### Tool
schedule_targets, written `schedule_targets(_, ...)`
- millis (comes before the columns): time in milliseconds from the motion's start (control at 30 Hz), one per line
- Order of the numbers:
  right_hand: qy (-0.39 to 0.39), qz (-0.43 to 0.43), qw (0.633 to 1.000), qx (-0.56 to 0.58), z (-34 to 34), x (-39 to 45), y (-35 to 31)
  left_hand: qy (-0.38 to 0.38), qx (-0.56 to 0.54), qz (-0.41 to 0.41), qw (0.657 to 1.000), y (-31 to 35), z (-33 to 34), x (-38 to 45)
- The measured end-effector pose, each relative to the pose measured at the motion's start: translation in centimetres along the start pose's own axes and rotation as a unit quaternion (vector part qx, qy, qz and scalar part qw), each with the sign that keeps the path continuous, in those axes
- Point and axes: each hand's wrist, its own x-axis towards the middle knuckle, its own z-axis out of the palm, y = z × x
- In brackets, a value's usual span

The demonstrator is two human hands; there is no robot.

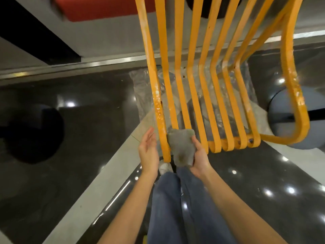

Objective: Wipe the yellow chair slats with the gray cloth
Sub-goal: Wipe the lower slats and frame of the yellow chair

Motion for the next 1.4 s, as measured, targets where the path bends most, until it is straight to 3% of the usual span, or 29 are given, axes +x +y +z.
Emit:
schedule_targets(233, -0.025, -0.113, 0.980, -0.160, 2.6, 2.7, 3.9, -0.037, -0.107, -0.008, 0.993, -1.2, 1.3, 0.3)
schedule_targets(400, -0.052, -0.303, 0.902, -0.303, 3.4, 2.8, 6.6, -0.050, -0.155, -0.023, 0.986, -1.6, 1.1, 0.4)
schedule_targets(600, 0.037, -0.386, 0.855, -0.345, 6.2, 4.2, 5.5, -0.048, -0.125, -0.017, 0.991, -1.9, 0.2, 1.0)
schedule_targets(900, 0.077, -0.396, 0.863, -0.303, 5.5, 5.6, 4.3, -0.063, -0.127, -0.018, 0.990, -1.3, -0.2, 1.2)
schedule_targets(1033, 0.008, -0.373, 0.861, -0.345, 4.5, 4.4, 5.9, -0.042, -0.139, -0.037, 0.989, -1.4, 0.0, 1.1)
schedule_targets(1233, 0.031, -0.378, 0.875, -0.300, 7.9, 7.0, 1.9, -0.052, -0.119, -0.016, 0.991, -1.2, 0.0, 1.2)
schedule_targets(1400, 0.028, -0.359, 0.882, -0.304, 5.6, 4.9, 3.1, -0.044, -0.116, -0.015, 0.992, -0.9, 0.3, 1.5)
